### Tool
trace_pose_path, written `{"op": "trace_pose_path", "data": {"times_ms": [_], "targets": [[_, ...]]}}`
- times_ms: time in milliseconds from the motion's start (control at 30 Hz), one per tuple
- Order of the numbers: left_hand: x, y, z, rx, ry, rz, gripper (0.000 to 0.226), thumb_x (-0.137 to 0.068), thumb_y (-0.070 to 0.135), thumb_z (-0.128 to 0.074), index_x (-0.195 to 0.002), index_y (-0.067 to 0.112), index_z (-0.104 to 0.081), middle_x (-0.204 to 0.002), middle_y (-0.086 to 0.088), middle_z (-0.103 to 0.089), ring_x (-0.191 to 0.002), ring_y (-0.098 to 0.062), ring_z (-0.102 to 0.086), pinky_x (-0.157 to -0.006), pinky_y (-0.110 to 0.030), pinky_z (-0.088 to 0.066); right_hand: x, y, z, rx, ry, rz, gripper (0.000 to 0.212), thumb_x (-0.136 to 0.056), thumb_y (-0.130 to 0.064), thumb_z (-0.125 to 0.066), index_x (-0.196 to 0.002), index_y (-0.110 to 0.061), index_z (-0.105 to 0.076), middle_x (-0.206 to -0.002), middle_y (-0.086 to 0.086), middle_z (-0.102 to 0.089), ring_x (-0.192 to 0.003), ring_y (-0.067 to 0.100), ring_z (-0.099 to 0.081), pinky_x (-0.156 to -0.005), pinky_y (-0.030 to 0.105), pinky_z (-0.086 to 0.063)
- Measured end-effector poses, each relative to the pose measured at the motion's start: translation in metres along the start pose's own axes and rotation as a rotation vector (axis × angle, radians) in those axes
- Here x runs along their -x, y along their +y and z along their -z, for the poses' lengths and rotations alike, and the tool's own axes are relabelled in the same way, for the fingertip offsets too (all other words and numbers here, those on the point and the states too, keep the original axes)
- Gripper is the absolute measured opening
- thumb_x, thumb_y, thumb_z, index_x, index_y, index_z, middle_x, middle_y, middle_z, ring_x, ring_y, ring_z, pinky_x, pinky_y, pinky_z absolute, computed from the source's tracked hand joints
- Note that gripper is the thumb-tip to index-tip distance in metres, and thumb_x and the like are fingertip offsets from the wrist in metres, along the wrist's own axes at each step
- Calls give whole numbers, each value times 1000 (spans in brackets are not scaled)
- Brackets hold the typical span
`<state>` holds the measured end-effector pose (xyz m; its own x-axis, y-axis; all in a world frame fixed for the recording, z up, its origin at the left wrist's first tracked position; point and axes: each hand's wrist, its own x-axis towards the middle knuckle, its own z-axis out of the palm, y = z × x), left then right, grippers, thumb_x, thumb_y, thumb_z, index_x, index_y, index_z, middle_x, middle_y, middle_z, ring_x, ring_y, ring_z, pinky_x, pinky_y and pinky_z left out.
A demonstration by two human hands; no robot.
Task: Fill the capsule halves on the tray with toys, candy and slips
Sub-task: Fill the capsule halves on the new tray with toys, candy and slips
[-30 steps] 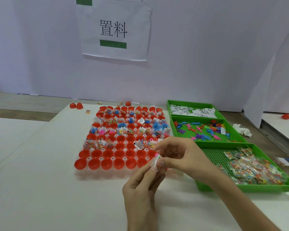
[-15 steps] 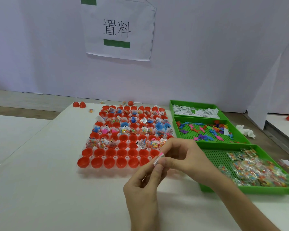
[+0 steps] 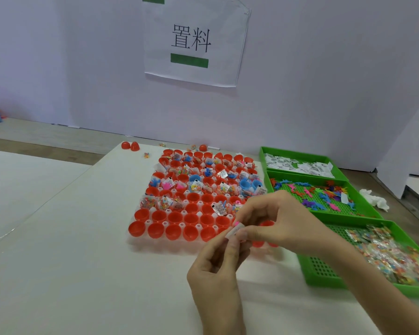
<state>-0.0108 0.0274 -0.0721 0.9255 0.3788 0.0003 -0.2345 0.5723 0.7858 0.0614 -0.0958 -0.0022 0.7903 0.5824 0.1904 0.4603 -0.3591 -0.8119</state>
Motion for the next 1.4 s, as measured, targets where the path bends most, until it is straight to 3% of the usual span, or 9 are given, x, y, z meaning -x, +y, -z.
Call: {"op": "trace_pose_path", "data": {"times_ms": [167,333,467,867,1400], "targets": [[-3,2,2,59,124,44,20,-84,6,-64,-100,10,-76,-88,-13,-76,-79,-26,-75,-65,-25,-59,-29,-13,-4,78,-38,35,10,-81,-13,-82,-87,-17,-75,-82,-2,-75,-77,14,-73,-73,25,-57],[-3,2,3,85,165,77,21,-94,0,-54,-105,13,-68,-85,-17,-75,-75,-31,-74,-62,-25,-59,-73,-8,-14,250,159,-8,9,-80,-24,-83,-84,-23,-76,-76,-9,-73,-68,1,-68,-66,15,-54],[-5,1,4,116,160,86,21,-95,-2,-51,-103,9,-67,-79,-20,-73,-71,-35,-73,-60,-26,-59,-100,7,-35,378,152,-59,10,-82,-22,-82,-90,-17,-78,-81,-9,-72,-68,-4,-64,-62,9,-49],[-7,-1,5,224,165,106,24,-96,-3,-49,-110,14,-58,-79,-22,-72,-67,-38,-72,-58,-29,-59,-115,18,-56,567,126,-147,6,-85,-18,-75,-90,-19,-80,-77,-14,-65,-72,0,-64,-81,27,-60],[-7,-1,6,188,178,118,17,-95,-4,-49,-100,10,-58,-73,-20,-70,-62,-36,-71,-55,-29,-58,-117,23,-55,483,129,-219,10,-82,-23,-81,-87,-14,-79,-82,-2,-74,-75,8,-69,-79,28,-60]]}}
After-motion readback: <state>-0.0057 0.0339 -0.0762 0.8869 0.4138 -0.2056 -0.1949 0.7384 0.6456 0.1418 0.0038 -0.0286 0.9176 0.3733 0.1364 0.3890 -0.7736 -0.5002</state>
